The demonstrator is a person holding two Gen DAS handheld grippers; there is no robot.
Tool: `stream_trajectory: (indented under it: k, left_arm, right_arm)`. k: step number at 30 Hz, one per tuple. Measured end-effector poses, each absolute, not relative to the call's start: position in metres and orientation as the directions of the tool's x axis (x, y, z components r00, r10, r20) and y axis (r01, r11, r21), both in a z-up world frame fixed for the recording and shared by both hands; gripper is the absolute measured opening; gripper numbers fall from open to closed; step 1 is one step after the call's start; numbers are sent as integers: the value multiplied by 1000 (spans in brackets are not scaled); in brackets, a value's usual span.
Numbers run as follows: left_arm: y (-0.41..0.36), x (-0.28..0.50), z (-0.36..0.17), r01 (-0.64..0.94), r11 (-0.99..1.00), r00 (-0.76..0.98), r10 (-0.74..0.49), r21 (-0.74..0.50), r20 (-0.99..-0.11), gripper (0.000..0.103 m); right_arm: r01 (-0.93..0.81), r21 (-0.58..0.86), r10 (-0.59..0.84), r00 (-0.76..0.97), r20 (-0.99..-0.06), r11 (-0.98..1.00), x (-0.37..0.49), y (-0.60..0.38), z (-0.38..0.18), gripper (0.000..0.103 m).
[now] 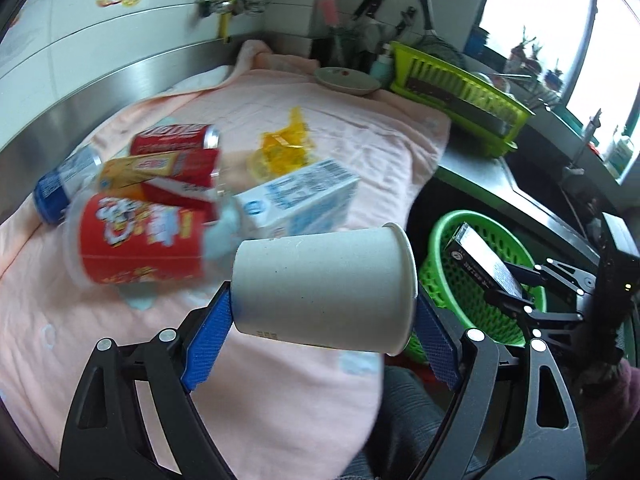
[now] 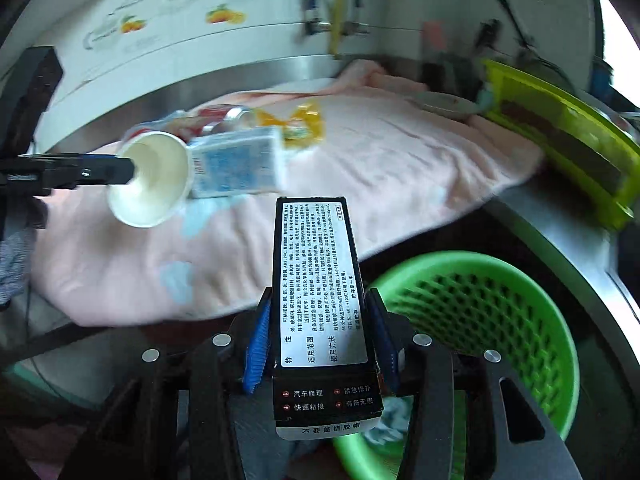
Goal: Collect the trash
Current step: 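Drop the card and the paper cup into the green basket with both grippers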
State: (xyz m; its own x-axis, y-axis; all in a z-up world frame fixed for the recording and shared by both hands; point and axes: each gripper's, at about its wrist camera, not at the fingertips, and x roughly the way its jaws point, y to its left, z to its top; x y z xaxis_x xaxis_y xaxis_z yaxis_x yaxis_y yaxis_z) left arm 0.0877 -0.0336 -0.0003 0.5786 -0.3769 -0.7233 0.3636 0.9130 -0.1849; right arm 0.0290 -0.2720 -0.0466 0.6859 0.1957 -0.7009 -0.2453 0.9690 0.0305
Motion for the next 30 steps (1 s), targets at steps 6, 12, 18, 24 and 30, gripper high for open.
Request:
stream_trajectory:
  k: [6, 12, 18, 24, 30]
  left_arm:
    - [-87, 92, 3, 451, 868, 527, -448, -209, -722, 83]
    - [-141, 99, 1, 522, 825, 471, -489, -214, -734, 83]
    - [-183, 99, -12, 568, 796, 421, -499, -208, -758, 83]
    - [-217, 98, -27, 598, 772, 374, -506, -214, -777, 83]
    - [-243, 98, -44, 611, 757, 327, -507, -231, -797, 83]
  right_arm:
    - [-109, 0, 75, 682, -727, 994, 26, -314, -62, 44]
    - [-23, 14, 26, 679, -734, 1000, 20, -342, -72, 46]
    - [29, 22, -5, 710, -705, 999, 2, -361, -65, 56]
    - [83, 30, -42, 744, -667, 996, -19, -375, -52, 64]
    - [112, 49, -54, 759, -649, 992, -39, -385, -44, 65]
